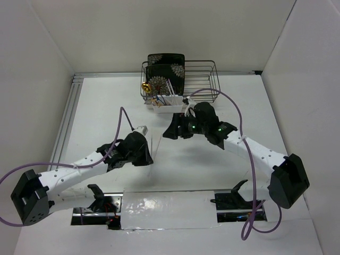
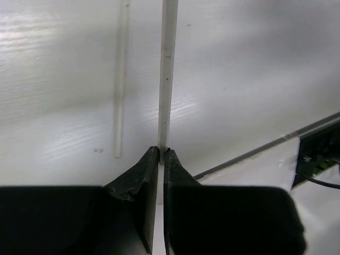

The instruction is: Sort the eating utensils into containers

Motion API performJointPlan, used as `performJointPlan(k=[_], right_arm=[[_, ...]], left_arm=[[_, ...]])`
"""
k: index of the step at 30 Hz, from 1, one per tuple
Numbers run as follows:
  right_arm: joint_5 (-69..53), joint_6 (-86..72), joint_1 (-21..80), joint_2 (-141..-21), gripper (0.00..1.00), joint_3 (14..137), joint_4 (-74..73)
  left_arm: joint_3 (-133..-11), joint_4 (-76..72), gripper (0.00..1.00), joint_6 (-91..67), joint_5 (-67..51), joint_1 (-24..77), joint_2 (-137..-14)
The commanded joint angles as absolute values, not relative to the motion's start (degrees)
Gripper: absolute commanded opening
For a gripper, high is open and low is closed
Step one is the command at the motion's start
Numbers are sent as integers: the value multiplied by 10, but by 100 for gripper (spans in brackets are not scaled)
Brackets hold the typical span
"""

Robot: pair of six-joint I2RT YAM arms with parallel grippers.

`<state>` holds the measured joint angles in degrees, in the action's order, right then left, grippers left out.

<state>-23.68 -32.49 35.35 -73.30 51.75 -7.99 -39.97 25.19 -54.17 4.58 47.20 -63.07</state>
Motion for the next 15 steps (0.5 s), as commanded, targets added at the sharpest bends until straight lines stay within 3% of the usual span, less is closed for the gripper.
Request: performJointPlan(k=[1,15], right_arm=[[-206,-314,387,-740,79,559,-38],[-100,-300,471,-778,73,584,-57]], left_arm=[[-405,166,7,-463,13,483,-603],[-439,72,7,-415,-38,482,-608]])
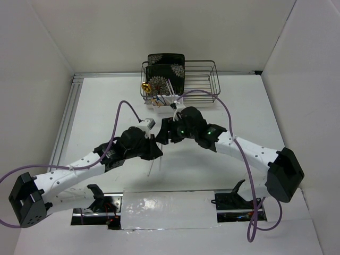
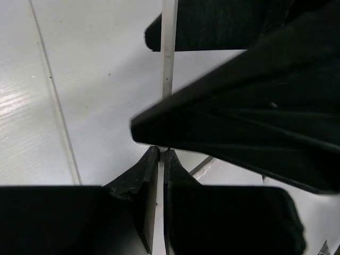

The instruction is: Sort the eating utensils into containers

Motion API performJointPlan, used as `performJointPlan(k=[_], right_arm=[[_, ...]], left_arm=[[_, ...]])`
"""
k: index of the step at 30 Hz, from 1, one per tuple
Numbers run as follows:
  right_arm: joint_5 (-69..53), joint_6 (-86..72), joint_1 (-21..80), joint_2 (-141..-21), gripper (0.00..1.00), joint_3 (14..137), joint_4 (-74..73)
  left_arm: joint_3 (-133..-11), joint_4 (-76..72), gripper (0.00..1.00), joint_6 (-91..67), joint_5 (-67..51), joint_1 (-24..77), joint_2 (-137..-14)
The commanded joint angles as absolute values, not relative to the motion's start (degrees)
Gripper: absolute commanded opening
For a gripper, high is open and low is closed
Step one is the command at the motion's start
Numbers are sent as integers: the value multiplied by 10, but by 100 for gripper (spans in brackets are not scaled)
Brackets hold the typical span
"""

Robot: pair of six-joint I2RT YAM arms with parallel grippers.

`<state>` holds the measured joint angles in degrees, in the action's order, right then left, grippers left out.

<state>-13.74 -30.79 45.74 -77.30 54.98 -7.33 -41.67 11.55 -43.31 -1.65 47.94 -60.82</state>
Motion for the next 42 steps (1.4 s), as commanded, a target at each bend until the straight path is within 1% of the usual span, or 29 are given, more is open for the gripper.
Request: performJointPlan(k=[1,2,3,5,6,8,9,10,11,12,13,16,17,18,19,20,21,23,24,26,27,28,31,35,39,42], right_arm=[[-85,-297,474,-778,71,584,-57],[-76,-294,480,-778,68,590,-63],[-66,-295,489,-780,59,590,-63],[-35,-294,497,-784,46,600,-78],[-30,-293,498,-787,32,600,-78],[-30,-287,498,-792,18,606,-78],[-30,-283,501,-792,7,606,-78],[-30,-281,502,-792,2,606,-78],[-19,-273,500,-787,0,606,-83],[-12,-272,499,-783,0,612,-83],[3,-252,499,-777,0,612,-91],[21,-209,471,-762,0,646,-116],[21,-190,445,-760,0,657,-121],[21,-179,429,-756,0,670,-127],[12,-142,416,-756,0,702,-135],[1,-110,371,-753,0,734,-135],[-6,-98,371,-753,0,734,-123],[-13,-58,335,-751,0,766,-92],[-27,-27,325,-754,0,774,-52],[-46,-8,298,-769,0,793,-16],[-64,38,290,-780,0,801,8],[-77,51,282,-806,0,826,15],[-135,76,254,-851,0,848,54],[-176,96,249,-896,0,848,90],[-183,91,250,-915,0,809,157],[-183,76,249,-935,0,803,184]], left_arm=[[-439,73,7,-419,-38,482,-605],[-439,67,7,-417,-40,482,-605],[-442,62,8,-417,-42,483,-604],[-441,62,8,-416,-46,482,-605],[-446,59,8,-414,-49,482,-607],[-445,52,8,-413,-55,483,-608],[-444,49,8,-413,-55,482,-607],[-445,49,8,-413,-54,482,-609],[-448,49,11,-407,-53,483,-606],[-448,51,12,-407,-54,482,-606],[-449,60,24,-401,-54,482,-601],[-470,77,50,-389,-47,477,-585],[-477,95,66,-388,-45,471,-565],[-482,104,71,-387,-43,461,-555],[-489,112,73,-388,-43,451,-542],[-490,124,79,-379,-35,430,-502],[-490,124,79,-379,-35,432,-502],[-485,127,83,-360,-42,408,-476],[-483,130,84,-358,-51,383,-469],[-469,132,85,-351,-71,368,-463],[-467,130,85,-344,-82,345,-463],[-467,128,85,-344,-111,333,-466],[-463,133,85,-341,-153,309,-487],[-448,137,86,-350,-165,290,-502],[-436,136,86,-345,-195,271,-509],[-433,137,86,-334,-202,255,-525]])
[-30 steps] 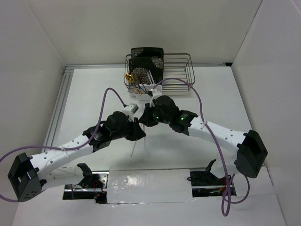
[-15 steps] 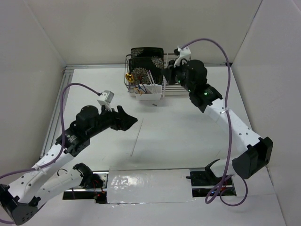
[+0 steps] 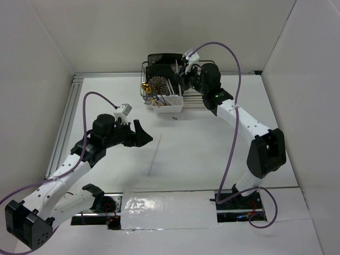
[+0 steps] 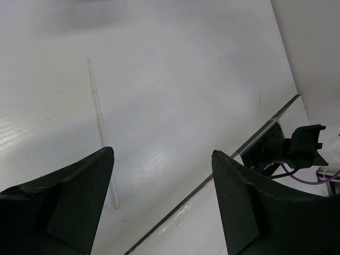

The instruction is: Sort the eating utensils into containers

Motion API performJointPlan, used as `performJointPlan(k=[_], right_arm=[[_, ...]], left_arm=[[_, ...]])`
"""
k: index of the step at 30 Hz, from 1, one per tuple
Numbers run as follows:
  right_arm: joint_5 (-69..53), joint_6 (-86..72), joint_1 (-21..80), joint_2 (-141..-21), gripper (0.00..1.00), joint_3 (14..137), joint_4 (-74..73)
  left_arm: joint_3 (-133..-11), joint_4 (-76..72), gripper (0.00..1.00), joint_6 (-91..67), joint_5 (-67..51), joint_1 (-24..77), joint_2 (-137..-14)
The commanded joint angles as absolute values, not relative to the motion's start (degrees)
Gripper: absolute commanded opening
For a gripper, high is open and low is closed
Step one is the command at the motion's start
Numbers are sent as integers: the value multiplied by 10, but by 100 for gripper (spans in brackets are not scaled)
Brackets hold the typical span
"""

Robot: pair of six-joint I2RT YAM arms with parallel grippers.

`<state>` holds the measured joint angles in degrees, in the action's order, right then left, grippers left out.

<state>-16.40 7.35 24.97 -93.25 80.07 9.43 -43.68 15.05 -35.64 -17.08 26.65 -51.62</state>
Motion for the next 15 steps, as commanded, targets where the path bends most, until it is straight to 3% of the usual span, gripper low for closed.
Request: performJointPlan(k=[1,15], right_arm=[[-188,76,249,-940,0,803,199],[-186,70,250,-977,0,760,236]], left_arm=[[-433,136,86,-332,-202,245,-527],[-427,102,85,-300,-251,195,-582]])
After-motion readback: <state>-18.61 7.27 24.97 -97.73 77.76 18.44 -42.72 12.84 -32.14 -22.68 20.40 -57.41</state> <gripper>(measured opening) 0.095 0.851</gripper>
